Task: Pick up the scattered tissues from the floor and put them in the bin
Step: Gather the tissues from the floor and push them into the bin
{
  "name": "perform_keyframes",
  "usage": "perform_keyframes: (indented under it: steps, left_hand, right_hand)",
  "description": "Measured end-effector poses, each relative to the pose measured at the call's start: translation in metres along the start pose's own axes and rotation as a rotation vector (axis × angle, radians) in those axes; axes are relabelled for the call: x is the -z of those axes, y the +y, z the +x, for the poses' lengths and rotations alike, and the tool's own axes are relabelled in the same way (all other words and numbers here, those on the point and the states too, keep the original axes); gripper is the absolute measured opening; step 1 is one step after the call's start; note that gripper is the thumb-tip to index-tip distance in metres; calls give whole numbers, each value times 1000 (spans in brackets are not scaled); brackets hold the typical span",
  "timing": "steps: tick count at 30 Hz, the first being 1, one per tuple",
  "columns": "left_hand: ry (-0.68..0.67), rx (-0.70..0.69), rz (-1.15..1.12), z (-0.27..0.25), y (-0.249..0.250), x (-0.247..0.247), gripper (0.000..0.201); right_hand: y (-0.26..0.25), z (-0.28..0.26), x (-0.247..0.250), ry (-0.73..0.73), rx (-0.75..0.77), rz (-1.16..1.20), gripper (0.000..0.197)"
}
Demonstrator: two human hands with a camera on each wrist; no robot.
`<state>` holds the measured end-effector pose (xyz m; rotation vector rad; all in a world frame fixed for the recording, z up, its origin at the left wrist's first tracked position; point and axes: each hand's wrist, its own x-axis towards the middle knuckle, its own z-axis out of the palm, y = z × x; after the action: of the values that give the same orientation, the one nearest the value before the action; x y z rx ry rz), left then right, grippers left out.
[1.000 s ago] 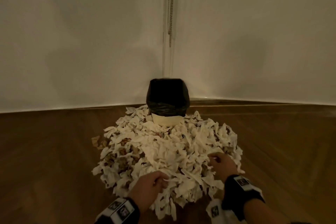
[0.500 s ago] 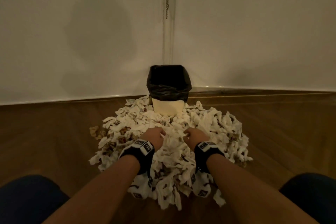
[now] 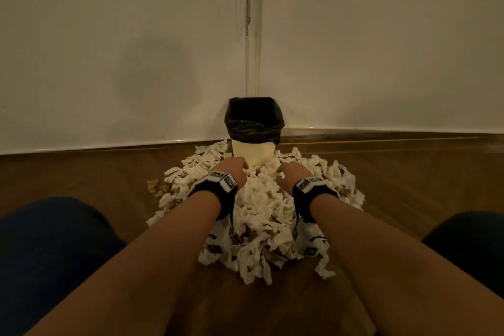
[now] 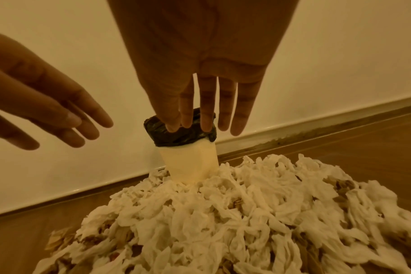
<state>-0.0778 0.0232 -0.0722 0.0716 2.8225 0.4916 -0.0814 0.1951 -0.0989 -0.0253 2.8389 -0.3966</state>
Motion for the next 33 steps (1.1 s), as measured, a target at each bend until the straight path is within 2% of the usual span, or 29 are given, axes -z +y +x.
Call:
perform_keyframes:
  steps: [5,9,14,17,22,26,27,29,31,33]
  left_hand:
    - [-14,-17,15,7,-9,-25,30]
    - [-96,23,44,30,-21,-46,32]
    - [-177,42,69,75,-40,-79,31]
    - [-205,40,99,104,-49,-99,32]
    - [-175,57,131,140,-55,-129,37]
    - [-88,72,164,151,-56,-148,64]
    - [-80,80,177,151,-57,-153,74]
    - [-82,73,216,152,-61,-159,92]
    - [-95,73,203,152,-65,-161,96]
    - [-91,82,163,151,-66,-160,91]
  right_hand:
    - [-7,9,-13,2,8,11,31]
    - [-7,31,-39,-98,-15,-13,27]
    - [0,79,-83,-242,27,-93,31]
    - [1,110,-106,-257,44,-84,41]
    - [2,151,-133,-257,25,-107,72]
    - [9,160,-139,-336,39,-193,82]
    - [12,160,-140,-351,50,-195,77]
    - [14,158,-137,-355,83,-154,50]
    - [17,154,-132,-286,67,-63,32]
    - [24,150,-127,-135,-26,96,29]
